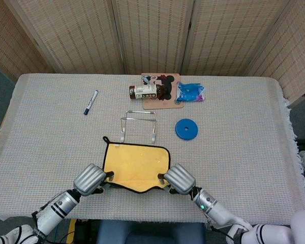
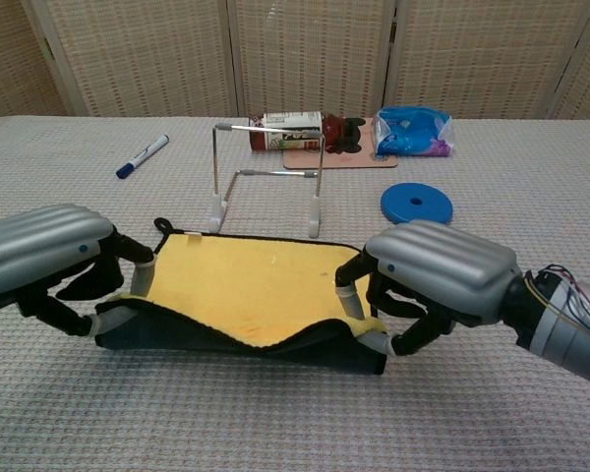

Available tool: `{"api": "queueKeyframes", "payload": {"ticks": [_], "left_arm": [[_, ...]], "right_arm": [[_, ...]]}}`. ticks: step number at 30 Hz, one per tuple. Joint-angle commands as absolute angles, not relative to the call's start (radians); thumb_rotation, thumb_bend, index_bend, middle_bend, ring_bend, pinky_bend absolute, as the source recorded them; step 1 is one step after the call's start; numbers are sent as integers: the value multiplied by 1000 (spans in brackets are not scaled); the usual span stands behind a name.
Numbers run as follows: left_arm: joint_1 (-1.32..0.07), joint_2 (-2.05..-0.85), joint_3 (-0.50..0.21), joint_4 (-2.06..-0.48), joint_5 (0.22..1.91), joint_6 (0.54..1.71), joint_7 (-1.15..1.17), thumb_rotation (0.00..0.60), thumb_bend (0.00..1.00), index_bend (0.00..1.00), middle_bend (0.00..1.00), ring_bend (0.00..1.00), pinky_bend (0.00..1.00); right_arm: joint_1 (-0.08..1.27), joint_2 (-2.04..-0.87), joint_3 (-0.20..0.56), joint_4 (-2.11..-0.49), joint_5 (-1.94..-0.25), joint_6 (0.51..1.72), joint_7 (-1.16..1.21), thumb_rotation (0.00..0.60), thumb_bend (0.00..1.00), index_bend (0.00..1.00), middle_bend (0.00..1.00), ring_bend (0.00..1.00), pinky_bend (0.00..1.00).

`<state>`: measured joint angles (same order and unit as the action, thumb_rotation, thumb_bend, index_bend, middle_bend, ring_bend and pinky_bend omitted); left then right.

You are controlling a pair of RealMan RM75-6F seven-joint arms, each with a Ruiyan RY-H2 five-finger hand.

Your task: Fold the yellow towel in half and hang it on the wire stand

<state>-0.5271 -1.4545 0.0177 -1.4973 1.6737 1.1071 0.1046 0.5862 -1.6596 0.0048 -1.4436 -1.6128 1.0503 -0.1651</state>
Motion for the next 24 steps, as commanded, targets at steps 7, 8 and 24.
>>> {"api": "queueKeyframes", "payload": {"ticks": [7,8,24], "left_arm": [[-592,-1461,-33,-1441,1605,1031,61,600,518,600,972,804,885],[-596,-1462,-36,-1439,1598,1025,56,600,517,599,972,805,885],[-701,-1471,-90,-1369,1503,900,32,600,517,593,971,805,885]], "right_arm": [[594,-1706,63,-1399,-1537,1044,-209,600,408,619,946,1000,1000],[596,-1708,68,-1397,-1529,1041,-214,600,408,619,946,1000,1000],[643,-1740,113,-1330,-1468,1003,-272,600,409,619,946,1000,1000]]}}
